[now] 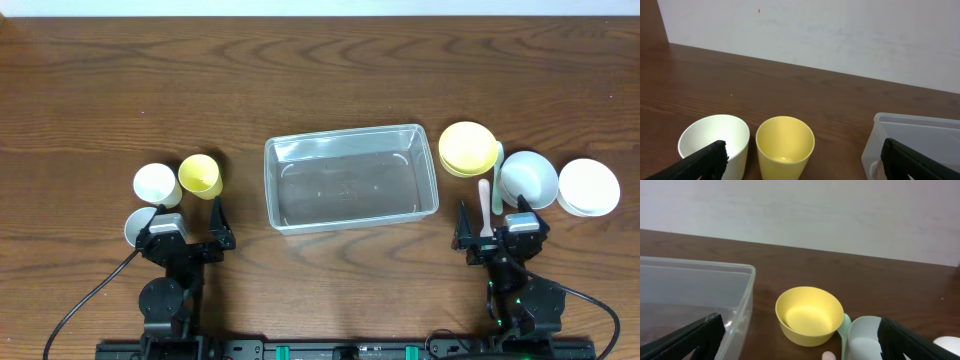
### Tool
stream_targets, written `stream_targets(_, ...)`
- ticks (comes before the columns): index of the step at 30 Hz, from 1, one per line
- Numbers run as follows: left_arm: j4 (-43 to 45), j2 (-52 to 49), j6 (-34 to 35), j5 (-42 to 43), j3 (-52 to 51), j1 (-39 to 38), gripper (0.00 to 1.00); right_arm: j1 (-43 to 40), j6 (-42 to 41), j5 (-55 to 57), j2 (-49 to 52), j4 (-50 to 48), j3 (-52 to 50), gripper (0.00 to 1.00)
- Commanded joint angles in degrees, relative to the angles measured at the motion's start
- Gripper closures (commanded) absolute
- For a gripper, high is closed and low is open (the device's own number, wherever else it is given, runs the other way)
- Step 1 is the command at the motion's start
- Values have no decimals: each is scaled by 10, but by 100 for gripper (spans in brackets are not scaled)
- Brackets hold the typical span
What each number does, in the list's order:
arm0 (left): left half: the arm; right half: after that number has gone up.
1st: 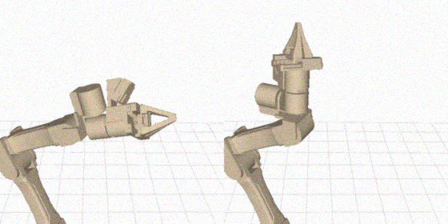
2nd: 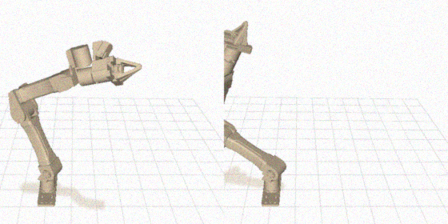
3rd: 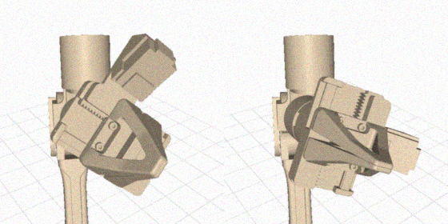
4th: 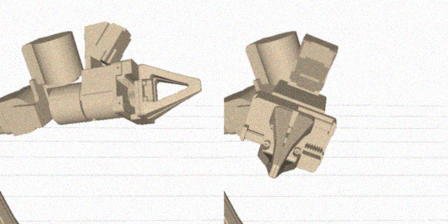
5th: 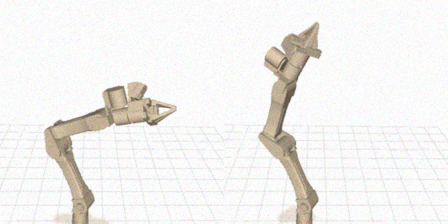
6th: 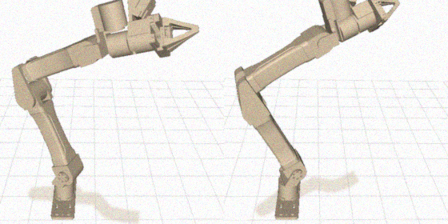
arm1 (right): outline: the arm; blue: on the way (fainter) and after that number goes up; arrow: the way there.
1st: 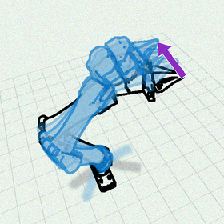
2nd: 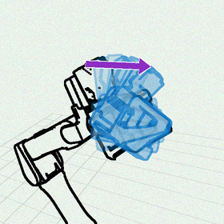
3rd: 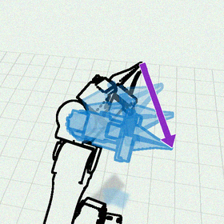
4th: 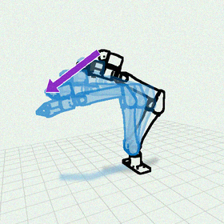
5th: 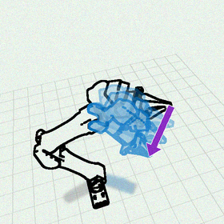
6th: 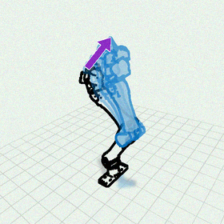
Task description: Pack container
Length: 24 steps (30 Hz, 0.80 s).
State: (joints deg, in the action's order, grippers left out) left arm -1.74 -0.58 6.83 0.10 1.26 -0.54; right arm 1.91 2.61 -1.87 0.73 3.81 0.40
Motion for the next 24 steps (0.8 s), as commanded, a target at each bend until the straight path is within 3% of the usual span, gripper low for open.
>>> stream_targets(1,-25,3,-1,-2,-10,2,2,8,14,19,-2,3,-1,1)
stream_targets(11,-25,3,-1,-2,-10,2,2,8,8,12,-2,2,-1,1)
stream_targets(18,-29,2,30,23,1,2,2,8,-88,-15,-2,-7,0,1)
stream_targets(24,-118,-56,45,31,102,2,2,8,-88,-25,20,19,54,1)
